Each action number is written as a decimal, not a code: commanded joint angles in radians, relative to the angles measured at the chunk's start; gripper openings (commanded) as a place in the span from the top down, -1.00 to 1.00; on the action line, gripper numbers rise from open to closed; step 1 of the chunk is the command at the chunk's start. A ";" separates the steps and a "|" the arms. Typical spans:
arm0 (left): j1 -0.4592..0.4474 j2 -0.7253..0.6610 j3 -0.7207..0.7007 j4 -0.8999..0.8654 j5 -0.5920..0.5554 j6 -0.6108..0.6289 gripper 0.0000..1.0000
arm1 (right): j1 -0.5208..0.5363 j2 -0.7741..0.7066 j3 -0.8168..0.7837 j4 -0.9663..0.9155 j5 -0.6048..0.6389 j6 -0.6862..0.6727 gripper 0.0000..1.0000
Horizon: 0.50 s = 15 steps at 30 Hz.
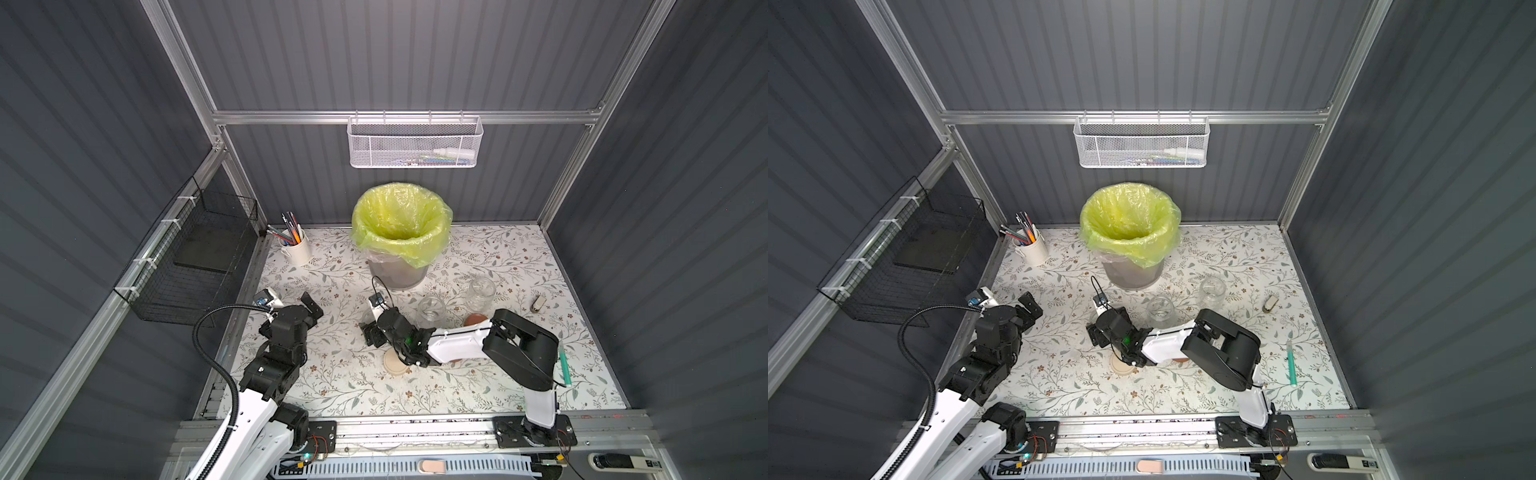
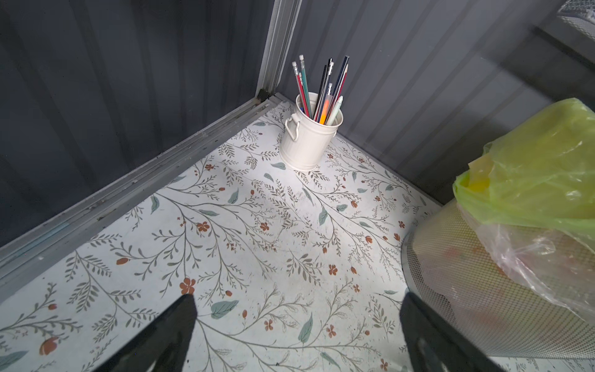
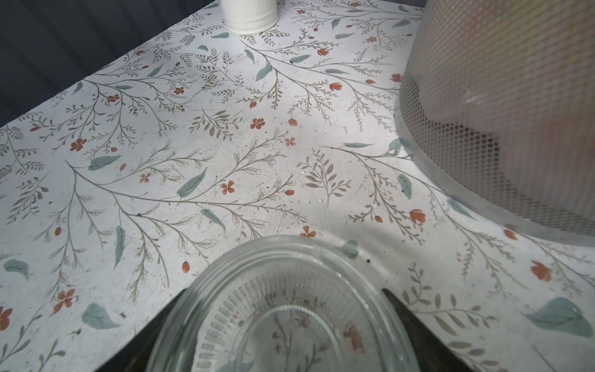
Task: Empty expired oatmeal from jars
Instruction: Place the jar at the center of the board.
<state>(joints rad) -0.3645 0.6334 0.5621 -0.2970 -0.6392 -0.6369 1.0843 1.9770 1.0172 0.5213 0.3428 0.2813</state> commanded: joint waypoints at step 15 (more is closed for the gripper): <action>0.006 -0.007 -0.018 0.030 -0.053 0.102 -1.00 | 0.043 0.028 -0.083 0.204 0.084 0.040 -0.16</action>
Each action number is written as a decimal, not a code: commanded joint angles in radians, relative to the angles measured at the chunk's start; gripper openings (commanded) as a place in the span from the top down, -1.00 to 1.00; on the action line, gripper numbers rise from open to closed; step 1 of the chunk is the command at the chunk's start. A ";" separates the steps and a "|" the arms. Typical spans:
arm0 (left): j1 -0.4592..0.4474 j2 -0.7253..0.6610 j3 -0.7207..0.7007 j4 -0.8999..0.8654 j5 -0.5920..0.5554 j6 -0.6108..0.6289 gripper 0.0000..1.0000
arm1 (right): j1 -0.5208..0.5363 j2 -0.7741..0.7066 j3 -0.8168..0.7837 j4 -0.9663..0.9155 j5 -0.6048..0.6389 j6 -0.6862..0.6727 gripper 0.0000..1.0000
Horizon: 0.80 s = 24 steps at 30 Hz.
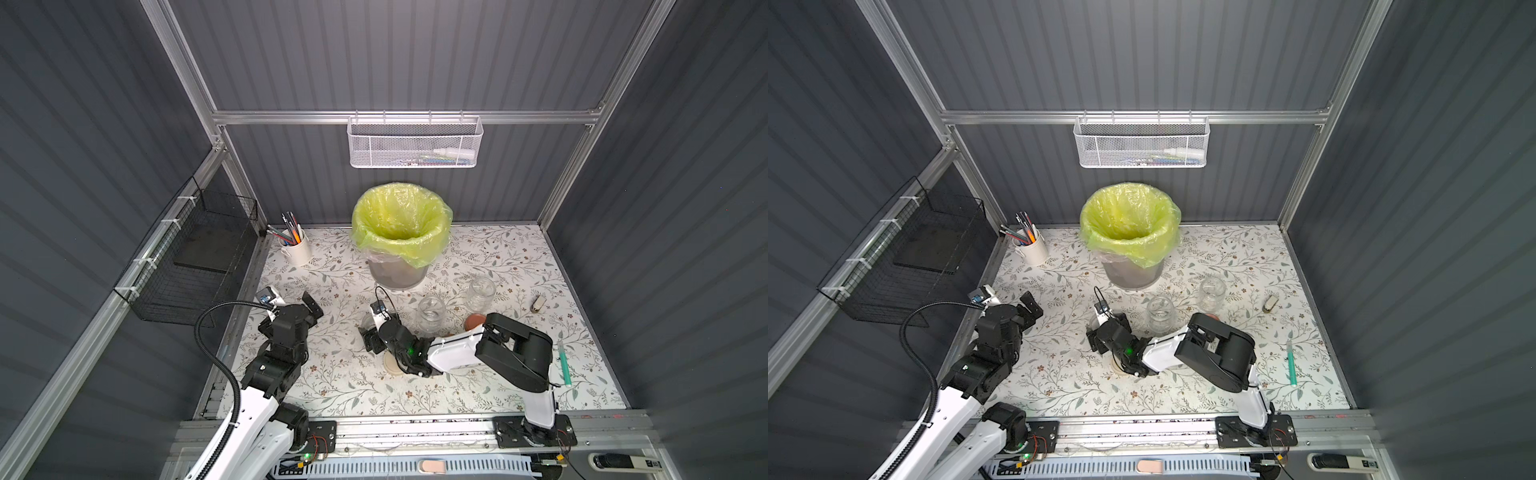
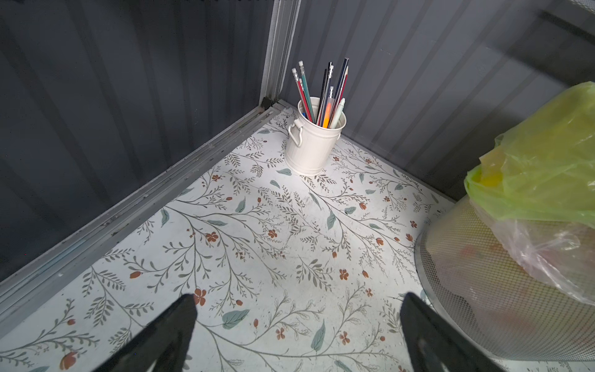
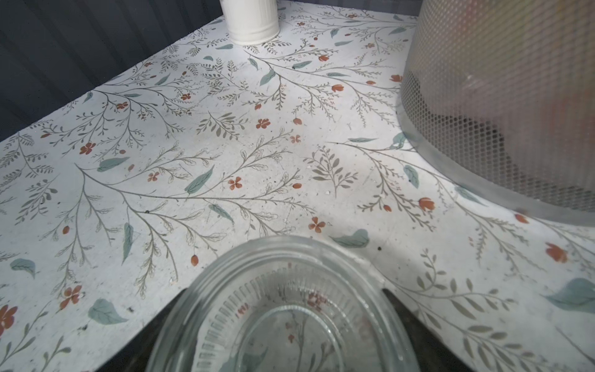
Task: Empty expired oatmeal from jars
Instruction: Place the jar at the center of the board.
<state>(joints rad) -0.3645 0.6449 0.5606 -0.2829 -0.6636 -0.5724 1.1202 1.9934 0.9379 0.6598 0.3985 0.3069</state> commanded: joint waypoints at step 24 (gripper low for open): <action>0.006 -0.005 -0.026 0.073 -0.045 0.082 -0.99 | 0.019 0.023 -0.047 0.095 0.020 0.049 -0.86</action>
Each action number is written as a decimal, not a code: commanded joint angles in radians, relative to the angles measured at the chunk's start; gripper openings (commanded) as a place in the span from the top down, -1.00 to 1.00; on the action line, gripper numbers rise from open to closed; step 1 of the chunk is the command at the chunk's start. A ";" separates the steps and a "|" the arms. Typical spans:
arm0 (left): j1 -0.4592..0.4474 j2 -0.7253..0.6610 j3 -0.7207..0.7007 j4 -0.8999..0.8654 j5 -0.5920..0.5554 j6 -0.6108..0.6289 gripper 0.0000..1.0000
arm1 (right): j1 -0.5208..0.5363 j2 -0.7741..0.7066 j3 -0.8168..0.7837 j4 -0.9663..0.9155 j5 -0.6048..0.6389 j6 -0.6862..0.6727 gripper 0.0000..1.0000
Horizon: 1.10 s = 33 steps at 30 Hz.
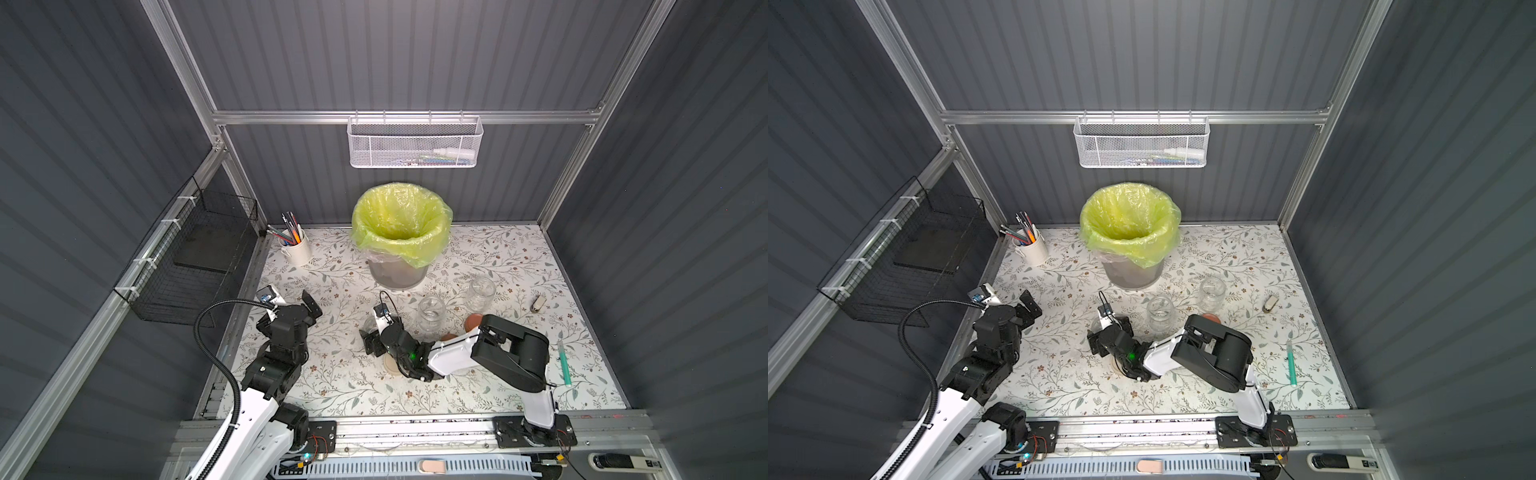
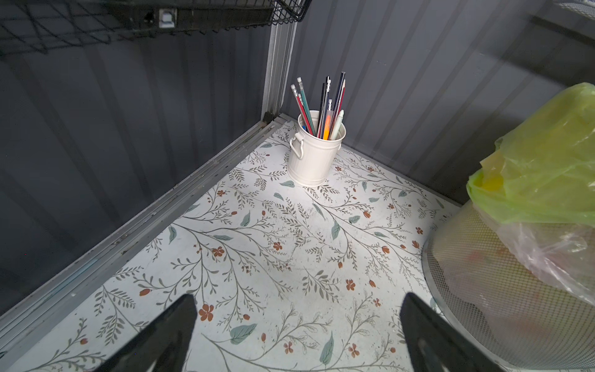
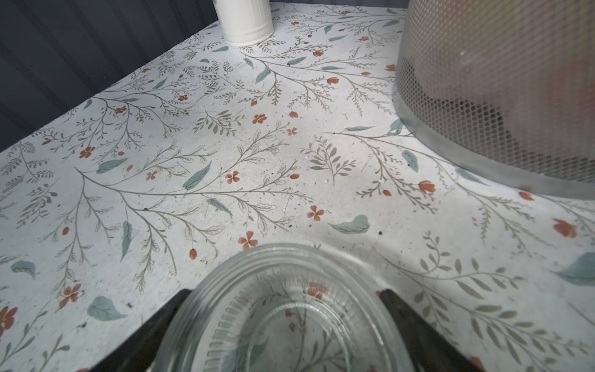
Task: Empty expired oatmeal from jars
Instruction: Place the jar at the center of the board.
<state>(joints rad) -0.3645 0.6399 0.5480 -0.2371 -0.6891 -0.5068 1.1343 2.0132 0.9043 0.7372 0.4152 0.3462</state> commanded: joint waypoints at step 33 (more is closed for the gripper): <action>0.006 0.050 0.020 0.097 -0.115 0.117 -1.00 | 0.038 -0.355 -0.042 -0.231 0.093 -0.087 -0.98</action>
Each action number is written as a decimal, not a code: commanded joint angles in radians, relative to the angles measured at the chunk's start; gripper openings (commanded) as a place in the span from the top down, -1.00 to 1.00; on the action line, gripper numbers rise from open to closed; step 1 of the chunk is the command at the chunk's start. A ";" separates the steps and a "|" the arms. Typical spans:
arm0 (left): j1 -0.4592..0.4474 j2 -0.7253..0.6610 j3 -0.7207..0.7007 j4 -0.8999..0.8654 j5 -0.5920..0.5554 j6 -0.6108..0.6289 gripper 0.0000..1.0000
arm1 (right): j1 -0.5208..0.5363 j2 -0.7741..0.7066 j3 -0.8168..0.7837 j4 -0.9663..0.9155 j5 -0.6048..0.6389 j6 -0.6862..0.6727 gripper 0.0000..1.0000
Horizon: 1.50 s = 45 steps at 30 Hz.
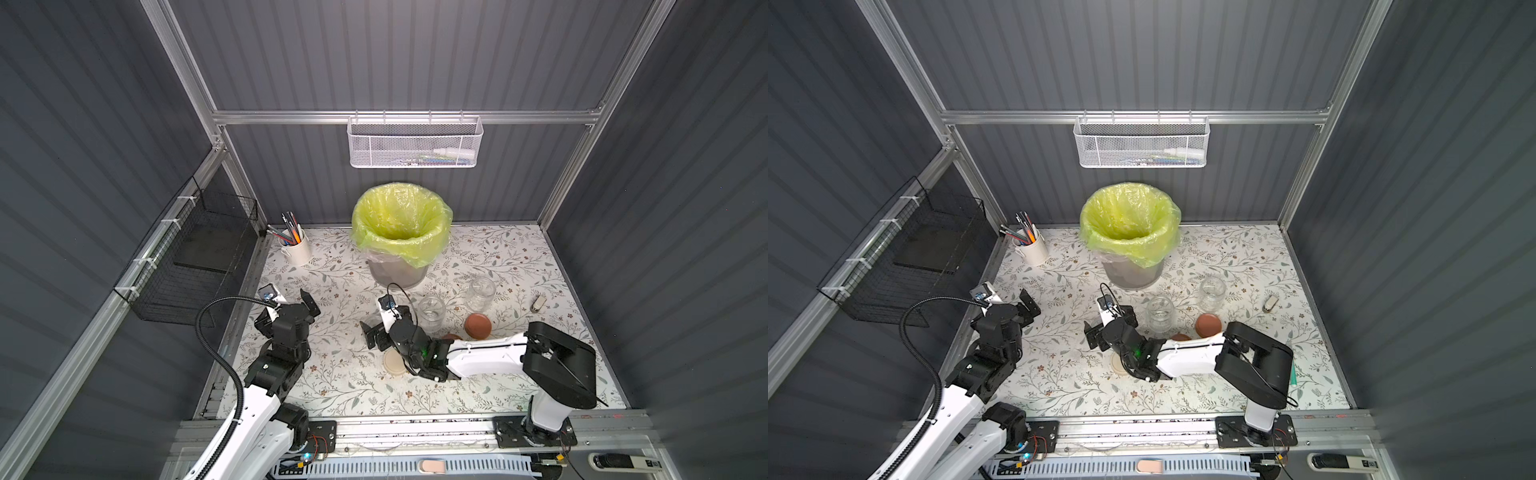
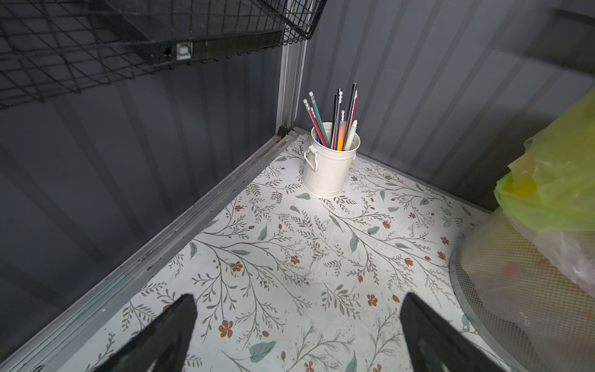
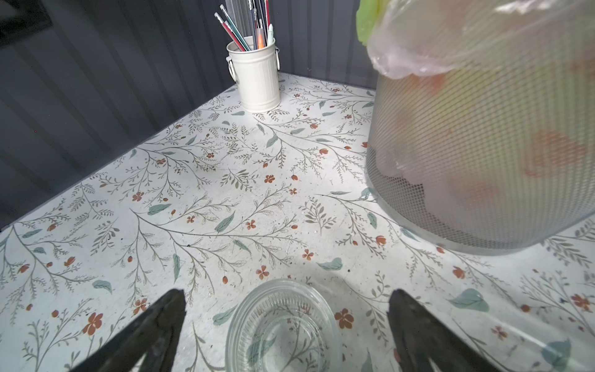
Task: Empty expired oatmeal from jars
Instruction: Place the jar at the center of the board, then reset both arms
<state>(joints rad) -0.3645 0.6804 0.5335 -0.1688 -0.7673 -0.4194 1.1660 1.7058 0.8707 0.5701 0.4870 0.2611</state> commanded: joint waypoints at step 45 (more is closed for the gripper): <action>0.208 0.619 -0.161 0.911 0.387 0.437 -1.00 | -0.951 -0.996 -0.301 -0.490 -0.115 -0.182 -0.98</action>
<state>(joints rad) -0.1844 1.2747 0.4004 0.6174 -0.4843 0.0265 0.2573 0.7067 0.6277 -0.0704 0.4351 0.1459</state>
